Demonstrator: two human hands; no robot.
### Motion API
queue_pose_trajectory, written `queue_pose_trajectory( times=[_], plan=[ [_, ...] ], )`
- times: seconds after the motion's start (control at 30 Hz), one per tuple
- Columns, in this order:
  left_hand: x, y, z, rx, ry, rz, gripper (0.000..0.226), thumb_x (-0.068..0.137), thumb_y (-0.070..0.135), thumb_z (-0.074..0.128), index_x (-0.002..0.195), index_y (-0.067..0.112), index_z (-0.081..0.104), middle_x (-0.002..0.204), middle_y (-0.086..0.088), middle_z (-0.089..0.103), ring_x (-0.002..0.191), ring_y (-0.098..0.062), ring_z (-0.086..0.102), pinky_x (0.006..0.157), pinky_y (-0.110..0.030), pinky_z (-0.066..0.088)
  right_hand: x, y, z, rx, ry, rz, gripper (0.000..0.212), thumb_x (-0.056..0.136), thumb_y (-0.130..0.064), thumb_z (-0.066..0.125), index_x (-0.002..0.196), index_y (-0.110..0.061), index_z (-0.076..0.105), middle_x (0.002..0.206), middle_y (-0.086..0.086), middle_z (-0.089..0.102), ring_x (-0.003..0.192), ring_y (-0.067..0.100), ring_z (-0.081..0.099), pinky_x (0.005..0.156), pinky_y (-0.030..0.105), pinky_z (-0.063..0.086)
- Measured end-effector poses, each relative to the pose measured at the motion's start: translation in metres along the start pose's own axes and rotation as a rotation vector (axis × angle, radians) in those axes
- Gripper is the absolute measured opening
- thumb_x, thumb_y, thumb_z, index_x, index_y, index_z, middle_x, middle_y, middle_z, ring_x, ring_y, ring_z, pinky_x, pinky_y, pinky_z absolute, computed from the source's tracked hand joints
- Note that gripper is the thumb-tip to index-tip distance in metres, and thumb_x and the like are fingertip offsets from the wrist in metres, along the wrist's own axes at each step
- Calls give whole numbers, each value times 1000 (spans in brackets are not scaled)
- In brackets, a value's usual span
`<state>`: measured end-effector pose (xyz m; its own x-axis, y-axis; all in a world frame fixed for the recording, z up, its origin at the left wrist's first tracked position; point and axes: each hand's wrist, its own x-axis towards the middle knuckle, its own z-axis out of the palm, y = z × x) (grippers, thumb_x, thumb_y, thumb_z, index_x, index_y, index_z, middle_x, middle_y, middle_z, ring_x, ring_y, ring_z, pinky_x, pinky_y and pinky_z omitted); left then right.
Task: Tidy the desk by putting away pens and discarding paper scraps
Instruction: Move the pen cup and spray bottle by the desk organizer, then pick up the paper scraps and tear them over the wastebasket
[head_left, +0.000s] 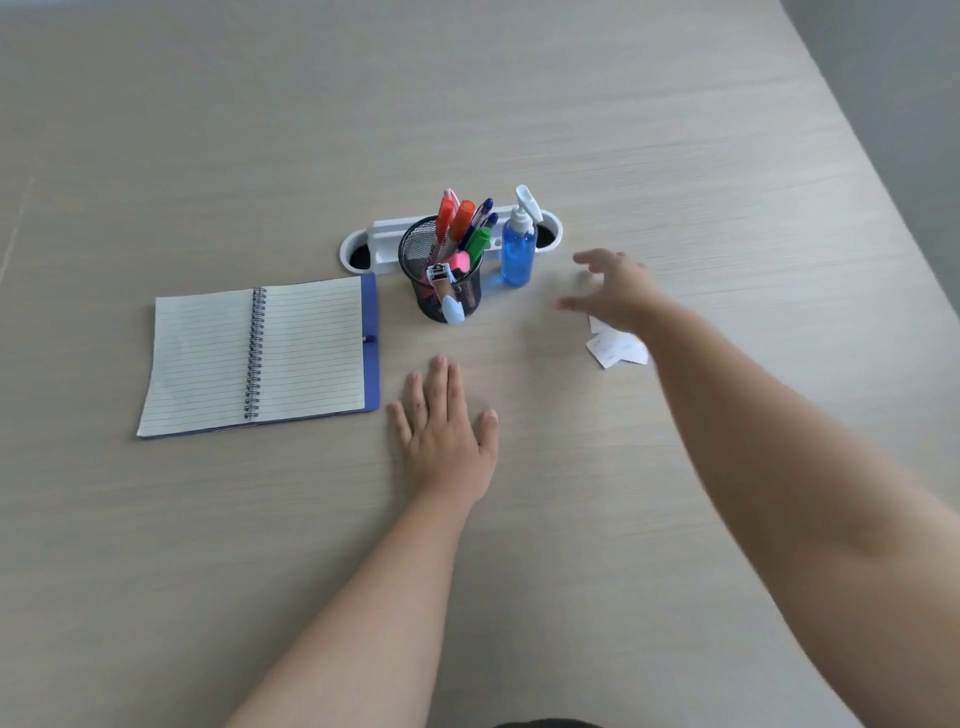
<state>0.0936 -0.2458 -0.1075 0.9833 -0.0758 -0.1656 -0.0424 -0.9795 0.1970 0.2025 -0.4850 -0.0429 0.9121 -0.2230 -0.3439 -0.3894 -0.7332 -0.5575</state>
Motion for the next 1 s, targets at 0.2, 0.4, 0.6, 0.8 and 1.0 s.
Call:
queue_pose_trajectory(
  times=[0.2,0.4,0.6,0.8,1.0],
  plan=[
    [-2,-2,0,-87,90,100,61,88,42,42,145,22,38,156,5,34,144,-28,27,114,-53,15,-23,42,-44,-439,-294,-48,83,61,-35,85,135,-38,48,139,-2,37,129,28,35,104,47,40],
    [0,38,-9,-285,129,499,46,84,31,49,127,16,57,121,-4,64,111,-29,56,96,-35,36,-28,49,-31,-378,-170,-60,75,61,-34,84,130,-28,52,124,5,46,120,29,38,98,38,42],
    [11,77,-20,-357,66,397,48,84,25,56,131,19,52,122,-4,59,110,-28,50,95,-37,38,-34,53,-28,-409,-164,57,70,67,-40,82,125,-11,56,126,11,44,114,28,46,85,32,41],
    [16,81,-10,-397,-39,284,48,80,23,62,127,20,53,120,-1,60,110,-27,51,96,-35,37,-48,62,-21,-131,-141,96,50,69,-18,81,113,-11,58,109,9,59,89,24,55,69,30,45],
    [3,110,-14,-793,-274,78,53,80,25,73,127,13,52,116,-6,62,103,-20,59,95,-33,45,-103,83,-10,776,-60,201,22,88,-14,68,109,-14,59,83,3,60,64,14,56,44,18,42]
  ],
)
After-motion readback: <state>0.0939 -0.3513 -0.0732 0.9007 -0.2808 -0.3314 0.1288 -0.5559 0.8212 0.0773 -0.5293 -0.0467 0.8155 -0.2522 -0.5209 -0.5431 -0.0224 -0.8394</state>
